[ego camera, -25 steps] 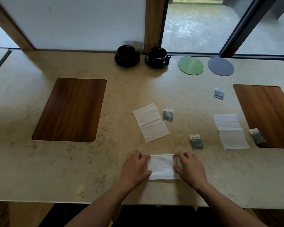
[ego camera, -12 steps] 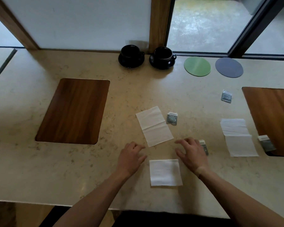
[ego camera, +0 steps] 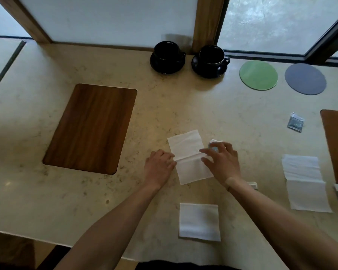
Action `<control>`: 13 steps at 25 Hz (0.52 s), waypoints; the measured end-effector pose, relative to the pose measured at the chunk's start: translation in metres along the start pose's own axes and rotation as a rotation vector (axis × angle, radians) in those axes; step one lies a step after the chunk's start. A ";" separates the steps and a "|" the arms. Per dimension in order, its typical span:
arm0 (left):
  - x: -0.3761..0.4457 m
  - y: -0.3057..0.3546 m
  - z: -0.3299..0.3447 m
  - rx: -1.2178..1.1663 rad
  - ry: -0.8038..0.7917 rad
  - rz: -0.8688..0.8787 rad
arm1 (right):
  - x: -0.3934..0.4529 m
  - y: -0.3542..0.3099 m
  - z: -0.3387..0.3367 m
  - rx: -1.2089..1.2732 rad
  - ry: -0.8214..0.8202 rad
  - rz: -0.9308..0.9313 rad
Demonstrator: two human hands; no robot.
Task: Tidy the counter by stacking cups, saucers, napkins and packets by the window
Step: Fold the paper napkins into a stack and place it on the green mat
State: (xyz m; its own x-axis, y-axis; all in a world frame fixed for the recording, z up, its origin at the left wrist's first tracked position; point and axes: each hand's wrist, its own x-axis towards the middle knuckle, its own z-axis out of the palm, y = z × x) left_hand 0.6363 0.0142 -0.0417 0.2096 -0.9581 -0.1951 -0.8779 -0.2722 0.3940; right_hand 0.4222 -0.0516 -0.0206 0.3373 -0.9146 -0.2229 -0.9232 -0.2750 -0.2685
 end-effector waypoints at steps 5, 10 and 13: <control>0.012 0.000 0.002 0.063 -0.048 0.033 | 0.022 -0.004 0.003 -0.026 -0.018 -0.029; 0.011 -0.001 0.005 0.098 -0.012 0.106 | 0.030 -0.002 0.010 -0.043 0.001 -0.053; 0.010 0.000 0.007 0.102 0.034 0.138 | 0.029 -0.001 0.014 -0.055 0.028 -0.084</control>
State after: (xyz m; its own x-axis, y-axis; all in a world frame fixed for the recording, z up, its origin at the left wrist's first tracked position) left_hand 0.6357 0.0050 -0.0501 0.0969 -0.9887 -0.1148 -0.9382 -0.1292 0.3209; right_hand 0.4357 -0.0738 -0.0394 0.4092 -0.8954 -0.1757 -0.9009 -0.3660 -0.2333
